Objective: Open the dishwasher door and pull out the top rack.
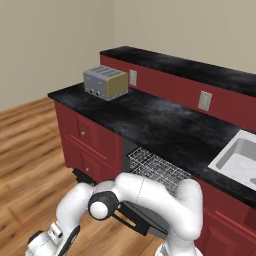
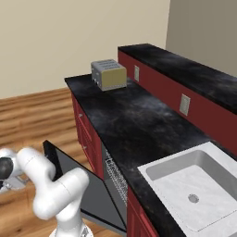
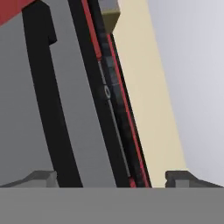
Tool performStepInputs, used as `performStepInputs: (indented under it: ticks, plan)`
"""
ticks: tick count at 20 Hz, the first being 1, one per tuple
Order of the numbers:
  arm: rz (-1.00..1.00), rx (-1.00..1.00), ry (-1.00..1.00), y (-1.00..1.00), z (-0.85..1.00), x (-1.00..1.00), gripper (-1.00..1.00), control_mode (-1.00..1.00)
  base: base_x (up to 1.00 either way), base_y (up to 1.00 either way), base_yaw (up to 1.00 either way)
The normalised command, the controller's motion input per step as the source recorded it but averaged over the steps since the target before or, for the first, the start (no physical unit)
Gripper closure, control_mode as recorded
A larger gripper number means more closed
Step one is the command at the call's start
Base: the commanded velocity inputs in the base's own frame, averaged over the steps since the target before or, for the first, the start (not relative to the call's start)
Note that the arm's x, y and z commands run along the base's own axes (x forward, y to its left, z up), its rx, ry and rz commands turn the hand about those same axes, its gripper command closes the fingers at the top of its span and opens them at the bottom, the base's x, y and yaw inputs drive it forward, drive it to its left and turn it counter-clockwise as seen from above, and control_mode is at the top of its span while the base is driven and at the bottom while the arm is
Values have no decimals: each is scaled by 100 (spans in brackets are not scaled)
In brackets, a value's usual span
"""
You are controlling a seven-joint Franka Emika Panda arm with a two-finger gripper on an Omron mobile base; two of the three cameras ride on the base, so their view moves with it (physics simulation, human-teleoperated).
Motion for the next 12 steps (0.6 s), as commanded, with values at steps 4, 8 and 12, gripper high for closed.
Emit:
performStepInputs:
  ticks: [4, 8, 12]
  plan:
    - [4, 19, 11, 2, 100, -13, -100, -100, 0, 0, 0]
    - [1, 28, 19, 0, 100, 0, -100, -100, 0, 0, 0]
    - [0, 31, 24, 0, 100, 0, -100, -100, 0, 0, 0]
